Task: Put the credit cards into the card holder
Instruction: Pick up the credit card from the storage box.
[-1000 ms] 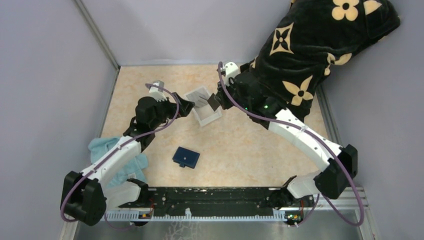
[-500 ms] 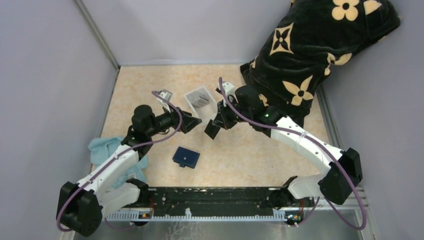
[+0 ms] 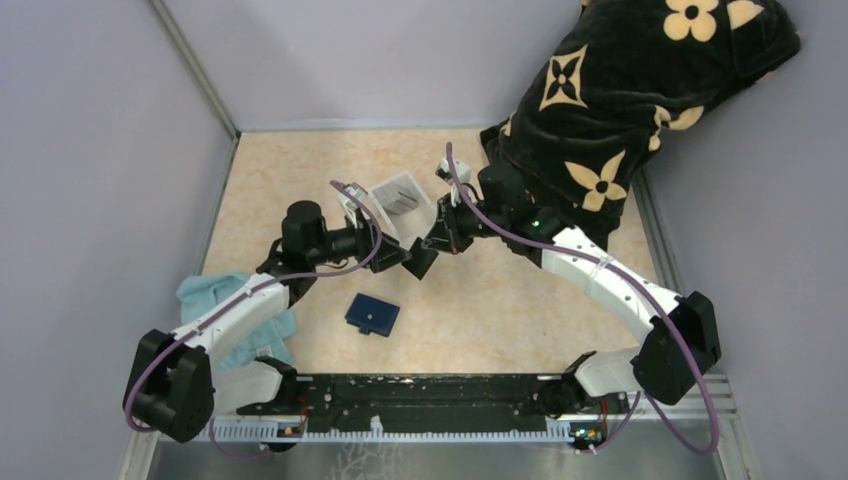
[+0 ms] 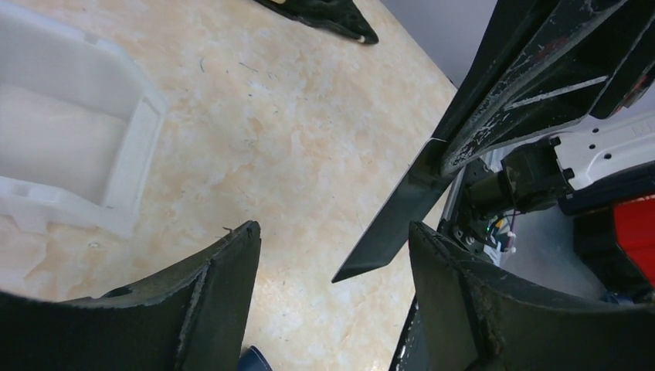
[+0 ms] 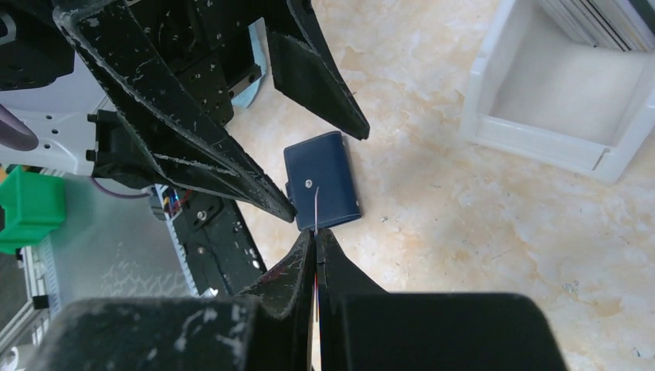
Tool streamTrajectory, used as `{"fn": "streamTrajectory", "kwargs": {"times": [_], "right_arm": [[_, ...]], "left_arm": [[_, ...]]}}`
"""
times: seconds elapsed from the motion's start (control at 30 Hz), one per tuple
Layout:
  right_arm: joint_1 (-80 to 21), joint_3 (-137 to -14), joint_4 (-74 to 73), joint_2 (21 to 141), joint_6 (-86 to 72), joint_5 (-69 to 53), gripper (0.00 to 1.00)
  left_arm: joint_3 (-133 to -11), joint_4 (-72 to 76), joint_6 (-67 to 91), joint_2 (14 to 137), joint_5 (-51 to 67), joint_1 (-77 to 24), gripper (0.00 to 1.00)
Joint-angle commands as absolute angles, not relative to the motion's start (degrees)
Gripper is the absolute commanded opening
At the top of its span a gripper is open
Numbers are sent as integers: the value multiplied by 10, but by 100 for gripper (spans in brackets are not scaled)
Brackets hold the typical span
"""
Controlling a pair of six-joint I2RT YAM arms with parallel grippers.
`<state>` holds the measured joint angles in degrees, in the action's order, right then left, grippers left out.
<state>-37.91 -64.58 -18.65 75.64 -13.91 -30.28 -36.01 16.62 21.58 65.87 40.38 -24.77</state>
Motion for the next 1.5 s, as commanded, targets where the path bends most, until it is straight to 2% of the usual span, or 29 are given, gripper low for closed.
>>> {"fn": "streamTrajectory", "kwargs": {"times": [0.0, 0.17, 0.47, 0.6, 0.83, 0.97, 1.13, 1.23, 1.33, 1.47], "right_arm": [[-363, -657, -149, 778, -143, -352, 0], [-352, -662, -137, 802, -144, -375, 0], [-333, -677, -121, 838, -150, -412, 0], [-322, -685, -115, 850, -152, -430, 0], [-310, -702, -108, 881, -157, -462, 0], [-309, -707, -105, 897, -155, -468, 0], [-304, -709, -99, 911, -156, -470, 0], [-302, -717, -114, 913, -144, -457, 0], [-301, -730, -139, 903, -123, -412, 21], [-302, -710, -136, 862, -116, -341, 38]], "left_arm": [[-388, 189, 202, 684, 465, -252, 75], [-398, 189, 196, 705, 486, -252, 68], [-412, 173, 181, 747, 519, -252, 67], [-418, 172, 179, 764, 533, -252, 61], [-429, 171, 175, 793, 543, -252, 57], [-436, 172, 173, 808, 551, -252, 43], [-441, 172, 171, 822, 553, -252, 1], [-438, 172, 174, 827, 549, -252, 0], [-423, 178, 190, 821, 523, -252, 0], [-390, 185, 231, 783, 408, -252, 0]]}}
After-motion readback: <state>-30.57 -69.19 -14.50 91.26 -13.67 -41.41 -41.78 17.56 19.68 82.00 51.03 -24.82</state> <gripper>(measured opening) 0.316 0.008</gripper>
